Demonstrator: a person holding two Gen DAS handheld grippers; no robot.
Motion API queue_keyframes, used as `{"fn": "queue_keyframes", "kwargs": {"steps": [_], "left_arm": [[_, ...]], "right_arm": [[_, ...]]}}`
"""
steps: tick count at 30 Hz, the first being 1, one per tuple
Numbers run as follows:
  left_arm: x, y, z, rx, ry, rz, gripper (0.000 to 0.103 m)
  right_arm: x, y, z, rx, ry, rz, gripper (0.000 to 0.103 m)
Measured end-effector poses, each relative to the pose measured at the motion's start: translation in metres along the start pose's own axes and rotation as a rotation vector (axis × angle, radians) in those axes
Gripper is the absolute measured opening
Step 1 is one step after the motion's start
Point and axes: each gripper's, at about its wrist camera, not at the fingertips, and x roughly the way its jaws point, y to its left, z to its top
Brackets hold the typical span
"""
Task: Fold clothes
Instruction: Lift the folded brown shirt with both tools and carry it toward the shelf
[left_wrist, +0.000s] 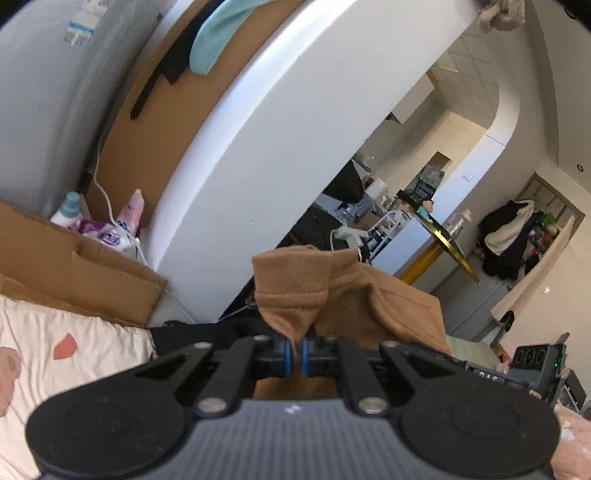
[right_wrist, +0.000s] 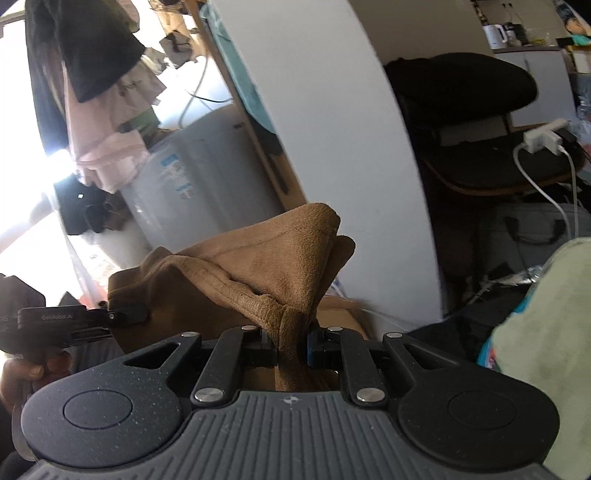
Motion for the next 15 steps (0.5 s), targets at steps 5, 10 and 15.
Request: {"fn": "queue_keyframes", "kwargs": {"steps": [5,10,15], "left_arm": [[0.034,0.013,-0.015,-0.011,0.024,-0.026,0.006],[0.072,0.032,-0.031,-0.039,0.061,-0.048,0.006],[0.107,0.039,-0.041,-0.019,0.105,-0.066,0.006]], "right_arm": [[0.014,-0.023,-0.019,-0.011,-0.002,-0.052,0.013],[0.034,-0.045,-0.038,-0.006,0.013,-0.115,0.013],[0.048,-0.073,-0.054,0.008,0.028,-0.169,0.013]]}}
